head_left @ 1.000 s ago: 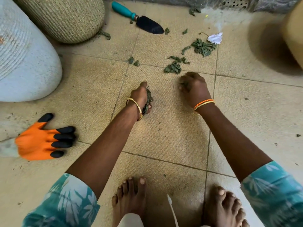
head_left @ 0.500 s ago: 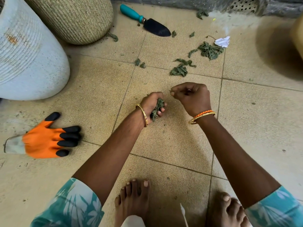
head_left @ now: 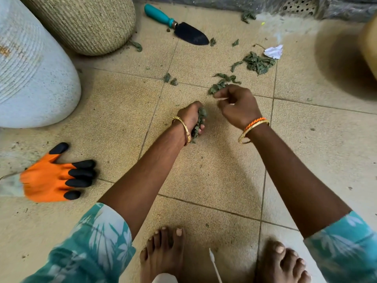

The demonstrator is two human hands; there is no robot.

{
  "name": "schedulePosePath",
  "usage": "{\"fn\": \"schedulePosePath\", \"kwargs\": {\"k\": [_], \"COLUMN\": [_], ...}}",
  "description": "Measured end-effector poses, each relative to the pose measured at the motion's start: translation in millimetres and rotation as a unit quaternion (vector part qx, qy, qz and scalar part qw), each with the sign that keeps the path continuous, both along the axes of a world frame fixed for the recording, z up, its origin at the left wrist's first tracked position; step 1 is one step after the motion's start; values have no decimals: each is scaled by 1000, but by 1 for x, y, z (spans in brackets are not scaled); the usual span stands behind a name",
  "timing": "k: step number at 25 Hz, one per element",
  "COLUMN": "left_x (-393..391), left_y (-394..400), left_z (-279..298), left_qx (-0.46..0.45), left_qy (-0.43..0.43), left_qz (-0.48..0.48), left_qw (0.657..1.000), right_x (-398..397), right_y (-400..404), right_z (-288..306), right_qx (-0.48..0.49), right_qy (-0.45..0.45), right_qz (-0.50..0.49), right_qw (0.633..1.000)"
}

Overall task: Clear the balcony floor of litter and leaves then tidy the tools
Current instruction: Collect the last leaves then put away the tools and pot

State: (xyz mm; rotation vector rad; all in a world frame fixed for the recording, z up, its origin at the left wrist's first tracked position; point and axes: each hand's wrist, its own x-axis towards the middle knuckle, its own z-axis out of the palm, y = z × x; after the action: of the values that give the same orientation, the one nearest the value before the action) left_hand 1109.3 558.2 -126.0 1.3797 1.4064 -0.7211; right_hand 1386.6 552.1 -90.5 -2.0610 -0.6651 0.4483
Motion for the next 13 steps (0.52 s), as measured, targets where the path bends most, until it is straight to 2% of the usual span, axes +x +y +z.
{"fn": "schedulePosePath", "kwargs": {"k": [2, 3, 4, 5, 6, 7, 8, 10, 13], "left_x": [68, 114, 151, 175, 188, 201, 203, 200, 204], "left_y": [35, 60, 75, 95, 107, 113, 115, 115, 115], "left_z": [16, 32, 36, 41, 39, 38, 35, 32, 28], "left_qx": [67, 30, 22, 5, -13, -16, -23, -29, -18], "left_qy": [-28, -91, -185, -240, -308, -339, -344, -321, -318], "left_qz": [50, 111, 107, 171, 176, 172, 161, 200, 223], "left_qw": [996, 989, 977, 956, 935, 925, 925, 925, 921], "right_x": [31, 44, 52, 56, 54, 49, 43, 32, 28], "right_y": [10, 15, 20, 25, 29, 31, 30, 25, 21], "right_z": [-12, -19, -28, -36, -43, -49, -57, -63, -52], "right_qx": [-62, -111, -146, -165, -163, -142, -114, -73, -32], "right_qy": [-72, -100, -109, -115, -134, -164, -196, -242, -247], "right_qz": [-2, 24, 60, 88, 108, 117, 111, 82, 40], "right_qw": [995, 989, 981, 976, 972, 969, 968, 964, 968]}}
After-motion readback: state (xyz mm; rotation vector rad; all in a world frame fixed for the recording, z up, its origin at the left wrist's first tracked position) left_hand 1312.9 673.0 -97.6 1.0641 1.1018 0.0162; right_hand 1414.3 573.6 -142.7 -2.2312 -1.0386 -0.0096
